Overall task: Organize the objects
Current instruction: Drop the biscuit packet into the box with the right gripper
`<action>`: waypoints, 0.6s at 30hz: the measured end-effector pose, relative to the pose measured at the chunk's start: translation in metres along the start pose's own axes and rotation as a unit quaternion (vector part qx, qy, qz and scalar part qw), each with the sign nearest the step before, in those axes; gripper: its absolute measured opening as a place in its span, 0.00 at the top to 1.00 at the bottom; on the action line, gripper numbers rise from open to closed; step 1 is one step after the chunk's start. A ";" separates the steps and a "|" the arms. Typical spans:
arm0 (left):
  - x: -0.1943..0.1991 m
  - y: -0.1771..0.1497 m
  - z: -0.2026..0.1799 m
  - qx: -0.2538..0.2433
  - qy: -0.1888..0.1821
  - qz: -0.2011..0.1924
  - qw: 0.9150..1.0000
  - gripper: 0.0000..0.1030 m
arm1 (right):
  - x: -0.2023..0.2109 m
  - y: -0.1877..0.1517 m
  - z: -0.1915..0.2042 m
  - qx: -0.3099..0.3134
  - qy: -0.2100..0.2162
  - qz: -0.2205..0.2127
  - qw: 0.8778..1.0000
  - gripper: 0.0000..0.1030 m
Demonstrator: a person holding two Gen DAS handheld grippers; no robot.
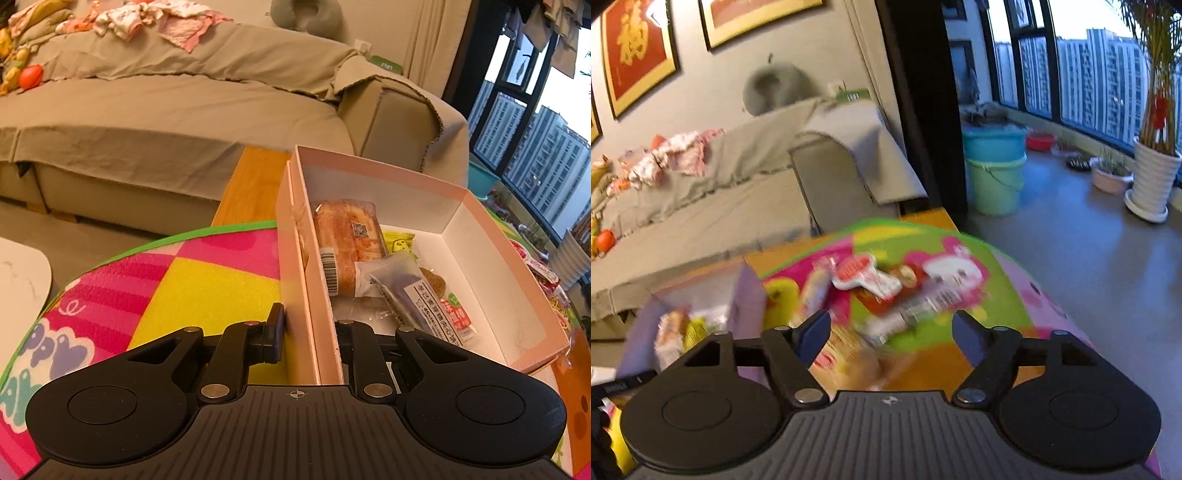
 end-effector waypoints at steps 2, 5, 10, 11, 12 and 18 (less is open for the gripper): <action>0.000 0.000 -0.001 -0.003 0.001 0.001 1.000 0.82 | -0.008 -0.008 -0.001 0.011 -0.005 0.009 1.000 0.25; 0.000 0.000 -0.001 -0.004 0.002 0.001 1.000 0.82 | -0.014 -0.019 0.006 0.027 -0.001 0.019 0.999 0.25; 0.000 0.000 -0.001 -0.005 0.002 0.001 1.000 0.82 | -0.034 -0.018 0.039 0.050 0.025 0.035 0.998 0.25; 0.000 0.000 -0.001 -0.006 0.002 0.001 1.000 0.82 | -0.041 -0.017 0.048 0.053 0.030 0.041 0.997 0.25; 0.001 0.000 -0.001 -0.007 0.002 0.001 1.000 0.82 | -0.049 -0.015 0.057 0.056 0.035 0.049 0.997 0.25; 0.002 0.000 -0.002 -0.012 0.002 0.002 1.000 0.82 | -0.126 0.003 0.101 0.051 0.025 0.101 0.993 0.38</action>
Point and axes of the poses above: each gripper's, at about its wrist camera, not at the fingertips, and x roughly against the way its jaws point, z to its left, y to its top, the point moved 5 cm from there along -x, roughly the way its jaws point, and after that the axes turned 15 degrees about -x, right-handed, at the moved point
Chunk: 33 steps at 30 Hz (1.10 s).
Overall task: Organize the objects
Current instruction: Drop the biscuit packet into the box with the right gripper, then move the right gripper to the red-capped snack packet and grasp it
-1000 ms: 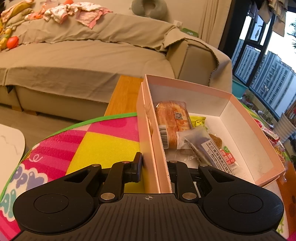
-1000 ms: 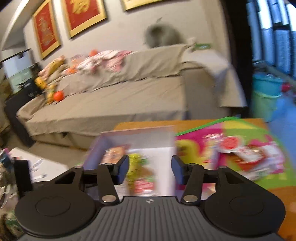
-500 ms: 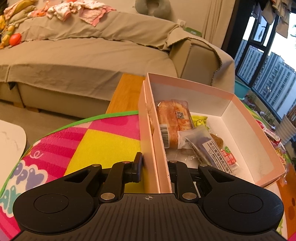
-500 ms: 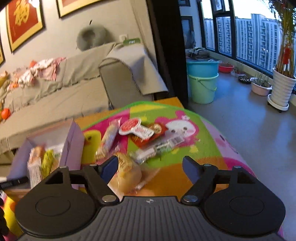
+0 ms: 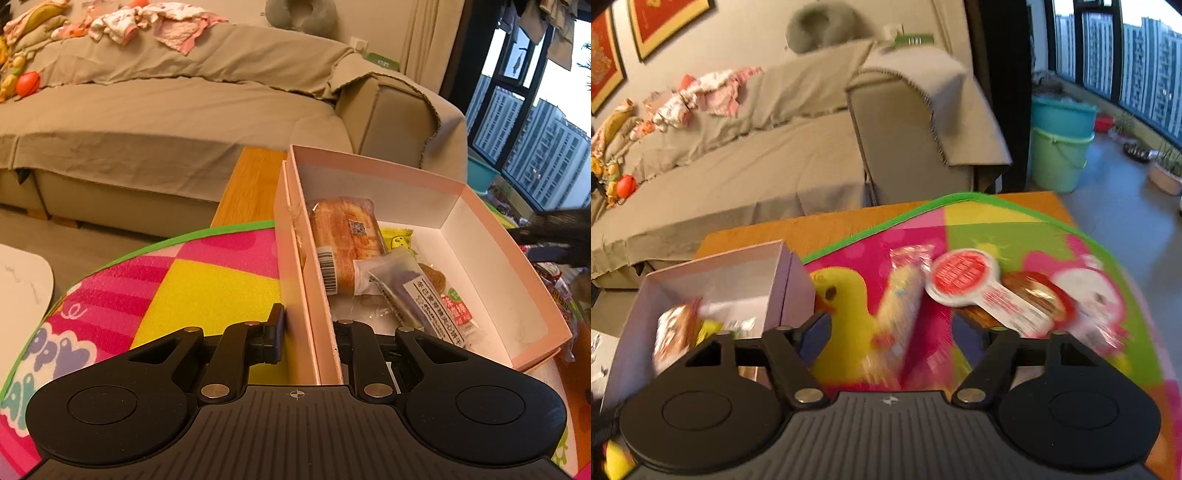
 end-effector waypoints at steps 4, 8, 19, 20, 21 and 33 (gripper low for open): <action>0.000 -0.001 0.000 -0.002 0.000 0.000 1.000 0.82 | -0.042 0.008 0.004 -0.037 -0.020 0.049 0.998 0.64; 0.001 -0.001 0.000 -0.003 -0.001 -0.001 1.000 0.81 | -0.036 -0.007 0.003 -0.020 -0.007 0.061 0.998 0.74; 0.001 0.001 0.000 0.001 -0.001 -0.002 1.000 0.81 | 0.057 -0.087 -0.034 0.020 0.036 0.124 0.991 0.75; 0.001 0.000 0.000 0.002 -0.001 -0.002 1.000 0.81 | 0.065 -0.091 -0.037 0.021 0.043 0.133 0.990 0.75; 0.000 0.000 0.000 0.002 -0.001 -0.002 1.000 0.81 | 0.073 -0.093 -0.039 0.023 0.051 0.137 0.989 0.74; -0.002 0.000 0.000 -0.003 0.002 0.002 1.000 0.81 | 0.037 0.033 -0.061 0.051 -0.047 -0.019 0.997 0.13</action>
Point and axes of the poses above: each gripper's, at about its wrist camera, not at the fingertips, and x roughly against the way its jaws point, z to its left, y to its top, the point moved 5 cm from there along -x, roughly the way its jaws point, and after that the axes turned 15 degrees about -x, right-handed, at the moved point
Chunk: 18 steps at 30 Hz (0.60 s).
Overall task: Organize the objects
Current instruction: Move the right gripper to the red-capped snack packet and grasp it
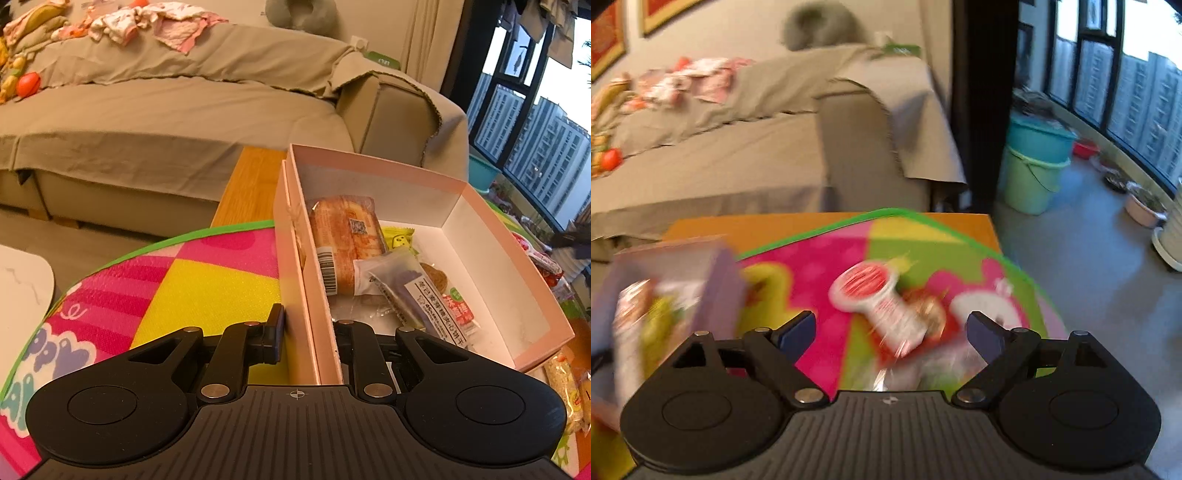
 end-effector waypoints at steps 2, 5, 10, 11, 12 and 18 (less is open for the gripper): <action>0.000 0.000 0.000 -0.002 0.000 0.001 1.000 0.81 | -0.040 0.014 -0.002 -0.010 -0.005 0.035 0.999 0.12; 0.001 0.000 0.000 -0.005 0.001 0.003 1.000 0.82 | -0.082 0.017 -0.006 -0.018 -0.013 0.077 0.997 0.11; 0.000 0.000 0.000 -0.004 0.002 0.004 1.000 0.82 | -0.072 0.009 0.000 0.003 0.017 0.066 0.998 0.45; 0.000 0.000 -0.001 -0.003 0.003 0.003 1.000 0.82 | -0.063 0.004 0.000 0.004 0.025 0.070 0.997 0.61; 0.000 0.000 -0.001 -0.001 0.004 0.003 1.000 0.82 | -0.057 -0.001 -0.002 0.002 0.029 0.078 0.997 0.69; 0.001 -0.001 -0.002 -0.001 0.007 0.004 1.000 0.82 | -0.009 -0.042 -0.015 -0.012 0.058 0.095 0.994 0.83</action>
Point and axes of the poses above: each gripper's, at about its wrist camera, not at the fingertips, and x roughly against the way its jaws point, z to its left, y to its top, the point moved 5 cm from there along -x, roughly the way its jaws point, and after that the axes turned 15 degrees about -x, right-handed, at the moved point
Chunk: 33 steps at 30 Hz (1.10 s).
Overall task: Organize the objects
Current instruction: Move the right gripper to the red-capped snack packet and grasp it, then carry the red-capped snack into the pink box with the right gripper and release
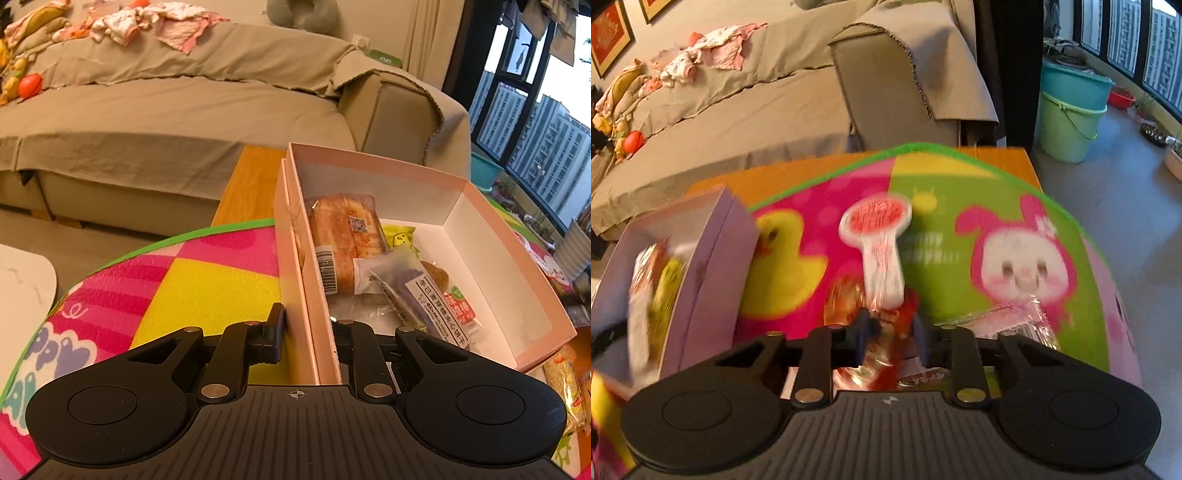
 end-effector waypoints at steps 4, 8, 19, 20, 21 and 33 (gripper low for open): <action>0.000 0.000 0.000 0.000 0.000 0.000 1.000 0.82 | 0.027 -0.045 0.008 0.021 0.030 0.036 0.999 0.93; 0.000 0.000 0.000 0.000 0.000 0.000 1.000 0.82 | 0.053 -0.064 0.023 0.080 0.026 0.016 0.996 0.83; 0.000 0.001 0.000 -0.010 0.000 -0.001 1.000 0.82 | -0.049 0.056 0.044 0.080 -0.081 -0.062 0.992 0.26; 0.000 0.001 0.000 -0.011 -0.001 -0.002 1.000 0.81 | -0.065 0.062 0.046 0.082 -0.090 -0.056 0.991 0.26; -0.001 0.002 0.000 -0.013 -0.002 -0.002 1.000 0.81 | -0.075 0.066 0.046 0.076 -0.093 -0.049 0.992 0.26; -0.006 0.002 0.001 -0.006 -0.011 -0.009 1.000 0.82 | 0.047 0.023 0.061 0.068 -0.001 -0.095 0.993 0.40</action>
Point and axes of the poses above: each gripper's, at about its wrist camera, not at the fingertips, and x roughly against the way its jaws point, z to its left, y to its top, the point moved 5 cm from there along -x, roughly the way its jaws point, and after that the axes turned 15 degrees about -x, right-handed, at the moved point
